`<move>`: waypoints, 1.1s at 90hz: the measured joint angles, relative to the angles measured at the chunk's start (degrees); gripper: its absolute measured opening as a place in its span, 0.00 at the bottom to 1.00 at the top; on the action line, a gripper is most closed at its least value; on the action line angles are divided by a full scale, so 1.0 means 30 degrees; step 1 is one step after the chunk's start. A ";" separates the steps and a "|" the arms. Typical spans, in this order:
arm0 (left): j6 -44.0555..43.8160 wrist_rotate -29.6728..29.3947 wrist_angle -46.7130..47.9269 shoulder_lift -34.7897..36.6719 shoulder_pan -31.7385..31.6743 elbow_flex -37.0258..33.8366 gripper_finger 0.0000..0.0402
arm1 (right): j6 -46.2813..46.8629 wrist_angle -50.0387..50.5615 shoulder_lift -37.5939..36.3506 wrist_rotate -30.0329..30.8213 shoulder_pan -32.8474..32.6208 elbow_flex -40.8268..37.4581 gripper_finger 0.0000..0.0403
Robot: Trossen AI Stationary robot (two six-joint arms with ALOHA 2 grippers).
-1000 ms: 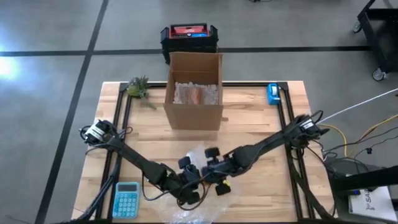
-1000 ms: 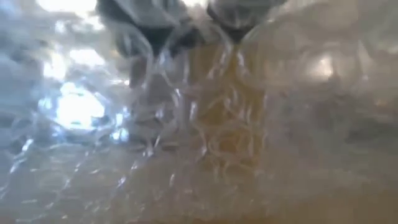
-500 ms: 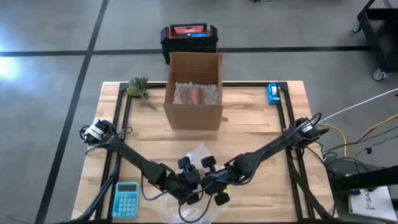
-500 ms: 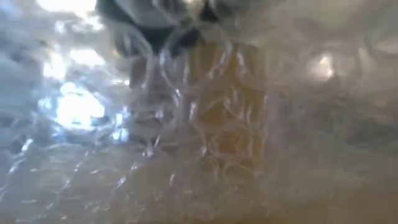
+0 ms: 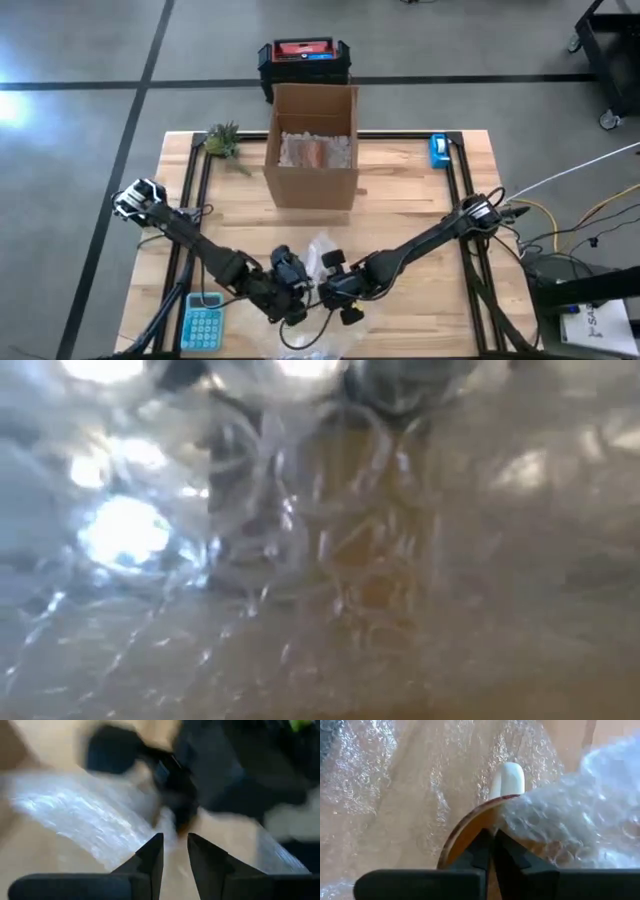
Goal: Wrap mug
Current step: Wrap the yellow mug with bubble wrap
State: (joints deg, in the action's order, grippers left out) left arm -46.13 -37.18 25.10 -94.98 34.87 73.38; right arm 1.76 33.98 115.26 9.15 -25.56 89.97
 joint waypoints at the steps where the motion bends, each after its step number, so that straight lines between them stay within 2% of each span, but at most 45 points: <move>1: -0.0002 -0.0360 -0.0016 -0.0051 0.0000 -0.0002 0.19 | -0.0020 -0.0008 0.0000 -0.0003 0.0000 0.0000 0.01; 7: 0.0068 -0.1211 -0.0477 -0.0452 -0.0088 0.0001 0.19 | -0.0057 0.0001 0.0000 -0.0031 0.0026 0.0000 0.01; 20: 0.0827 0.0668 -0.1761 -0.2240 -0.0624 0.0001 0.19 | -0.0068 0.0007 0.0000 -0.0039 0.0035 0.0000 0.01; 40: 0.1305 0.0602 -0.2518 -0.4189 -0.0796 0.0103 0.19 | 0.0106 0.0223 -0.0477 -0.0240 -0.0022 -0.0022 0.01; 82: 0.2312 0.0582 -0.3091 -0.4277 -0.0801 -0.0006 0.19 | -0.0363 0.2612 -0.4304 0.0324 0.0337 -0.0007 0.01; 99: 0.2301 0.0710 -0.3163 -0.4321 -0.0801 -0.0006 0.19 | 0.0709 0.2553 -0.4269 0.1023 0.0415 -0.0309 0.01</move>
State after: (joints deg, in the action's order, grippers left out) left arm -39.23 -35.05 15.61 -107.94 32.47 73.36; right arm 3.88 41.64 102.45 12.22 -24.32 89.05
